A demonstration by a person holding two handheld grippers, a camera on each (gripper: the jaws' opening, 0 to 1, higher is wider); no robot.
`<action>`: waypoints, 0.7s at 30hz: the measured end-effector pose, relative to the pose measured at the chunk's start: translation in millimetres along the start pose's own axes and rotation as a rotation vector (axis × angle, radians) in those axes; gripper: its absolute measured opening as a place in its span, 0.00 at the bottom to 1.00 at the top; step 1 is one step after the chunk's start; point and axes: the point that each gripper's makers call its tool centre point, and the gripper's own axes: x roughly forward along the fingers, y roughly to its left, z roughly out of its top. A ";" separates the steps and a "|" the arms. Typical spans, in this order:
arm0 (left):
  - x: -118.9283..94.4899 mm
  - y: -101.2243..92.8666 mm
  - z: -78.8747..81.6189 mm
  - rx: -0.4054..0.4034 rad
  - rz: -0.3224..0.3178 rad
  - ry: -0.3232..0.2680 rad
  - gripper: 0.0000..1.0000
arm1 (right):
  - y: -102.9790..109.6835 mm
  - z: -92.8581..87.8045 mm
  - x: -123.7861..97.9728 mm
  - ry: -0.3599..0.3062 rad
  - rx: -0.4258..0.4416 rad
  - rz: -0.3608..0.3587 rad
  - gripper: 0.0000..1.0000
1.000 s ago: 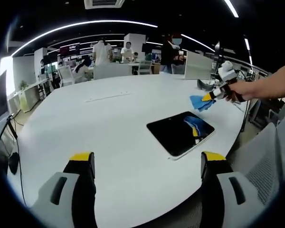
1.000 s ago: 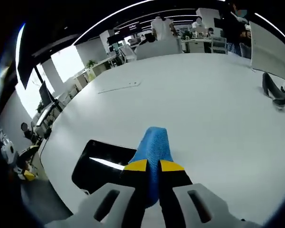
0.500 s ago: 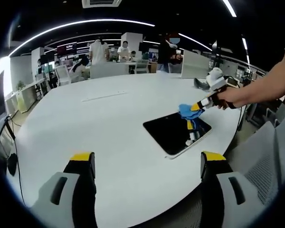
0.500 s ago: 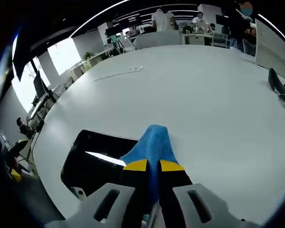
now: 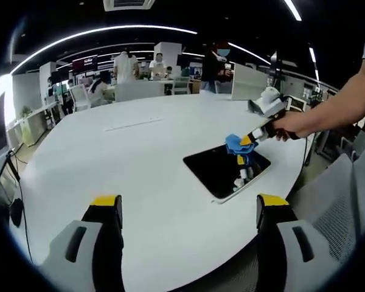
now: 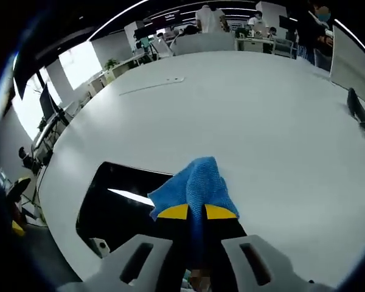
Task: Wipe the mirror surface with the cleaning cloth until all visible marks leave the cleaned area.
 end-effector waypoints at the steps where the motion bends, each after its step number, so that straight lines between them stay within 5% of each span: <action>1: 0.7 -2.7 0.7 -0.001 -0.016 -0.005 0.99 | 0.2 0.7 0.3 -0.003 0.000 0.000 0.02; 21: 3.1 -5.6 -6.4 -0.001 -0.039 0.038 0.97 | 50.1 11.0 19.2 0.003 0.021 0.023 0.02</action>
